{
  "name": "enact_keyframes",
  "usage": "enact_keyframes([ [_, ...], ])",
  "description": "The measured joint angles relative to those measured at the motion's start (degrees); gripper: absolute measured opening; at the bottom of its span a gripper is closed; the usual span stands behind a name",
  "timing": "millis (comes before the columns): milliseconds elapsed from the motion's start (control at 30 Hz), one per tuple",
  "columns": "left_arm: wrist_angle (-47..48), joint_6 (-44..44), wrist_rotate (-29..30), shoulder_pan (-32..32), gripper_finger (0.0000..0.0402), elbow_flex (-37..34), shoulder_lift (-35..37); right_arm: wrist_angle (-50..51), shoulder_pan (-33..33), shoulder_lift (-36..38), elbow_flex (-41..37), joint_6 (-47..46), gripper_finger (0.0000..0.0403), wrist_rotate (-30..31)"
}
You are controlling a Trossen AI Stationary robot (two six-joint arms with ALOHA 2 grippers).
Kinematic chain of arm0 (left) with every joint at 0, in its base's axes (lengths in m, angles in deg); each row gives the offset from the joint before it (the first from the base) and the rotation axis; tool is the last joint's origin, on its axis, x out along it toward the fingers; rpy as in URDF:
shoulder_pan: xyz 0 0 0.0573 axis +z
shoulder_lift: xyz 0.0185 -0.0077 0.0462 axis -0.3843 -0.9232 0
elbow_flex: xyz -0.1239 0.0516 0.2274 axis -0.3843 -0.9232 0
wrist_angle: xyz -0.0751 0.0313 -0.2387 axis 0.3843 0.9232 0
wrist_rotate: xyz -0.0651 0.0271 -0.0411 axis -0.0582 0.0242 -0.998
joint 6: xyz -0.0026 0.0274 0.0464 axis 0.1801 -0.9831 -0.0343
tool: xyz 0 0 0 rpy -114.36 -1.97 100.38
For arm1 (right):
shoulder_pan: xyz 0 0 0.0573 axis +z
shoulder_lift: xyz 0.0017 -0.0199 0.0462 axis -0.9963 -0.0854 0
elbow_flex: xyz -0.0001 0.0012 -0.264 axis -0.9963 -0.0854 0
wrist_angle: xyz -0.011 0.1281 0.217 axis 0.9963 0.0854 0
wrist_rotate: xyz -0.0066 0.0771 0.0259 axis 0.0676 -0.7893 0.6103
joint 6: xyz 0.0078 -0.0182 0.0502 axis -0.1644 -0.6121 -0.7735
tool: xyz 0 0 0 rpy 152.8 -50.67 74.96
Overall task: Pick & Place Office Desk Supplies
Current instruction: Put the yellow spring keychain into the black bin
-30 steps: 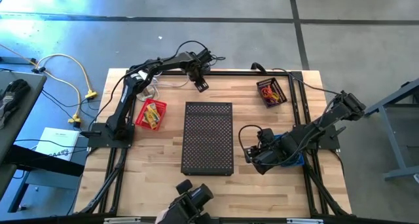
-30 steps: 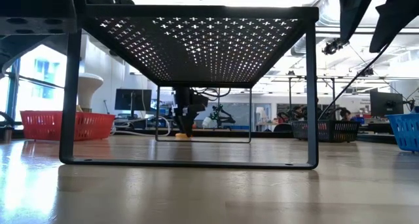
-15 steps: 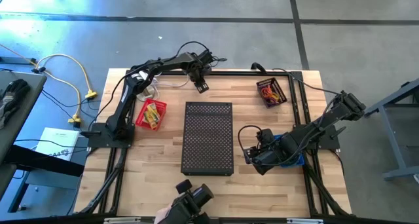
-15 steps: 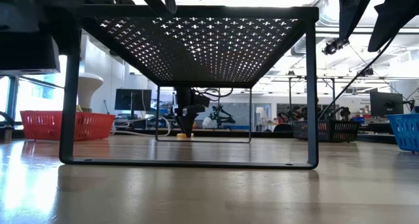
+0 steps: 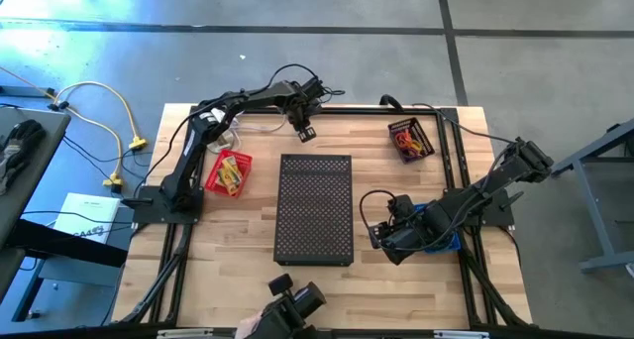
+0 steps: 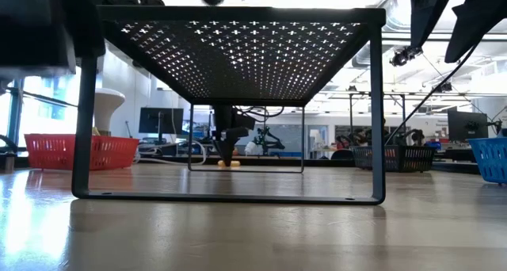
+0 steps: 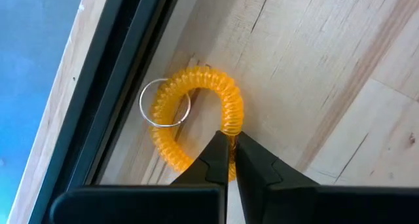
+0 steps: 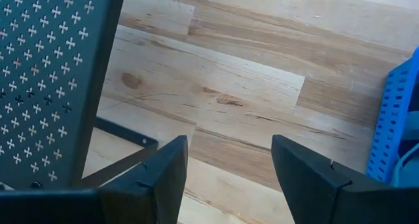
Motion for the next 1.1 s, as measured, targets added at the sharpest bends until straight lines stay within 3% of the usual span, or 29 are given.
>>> enact_keyframes([
  [467,2.7,0.1,1.6,-4.9,0.0002,-0.2,10.7,-0.6,0.3,0.0,0.0,0.5,0.0209,0.2],
  [567,3.5,0.5,3.2,-7.1,0.0002,-0.4,13.7,-0.6,0.5,0.0,0.0,0.8,0.0209,3.5],
  [633,4.3,0.4,2.5,-8.6,0.0002,-0.3,16.7,-0.1,0.6,0.0,0.0,3.0,0.0209,8.7],
  [700,5.9,-0.9,-3.9,-10.0,0.0002,-0.2,19.4,1.6,0.5,0.0,0.0,5.4,0.0209,16.7],
  [867,8.0,-4.4,-29.1,-13.0,0.0003,-0.3,25.2,4.6,0.4,0.0,0.0,9.2,0.0209,36.2],
  [1100,7.9,-4.2,-54.0,-16.0,0.0004,-0.2,29.5,3.1,1.4,0.0,0.0,21.0,0.0209,45.9],
])
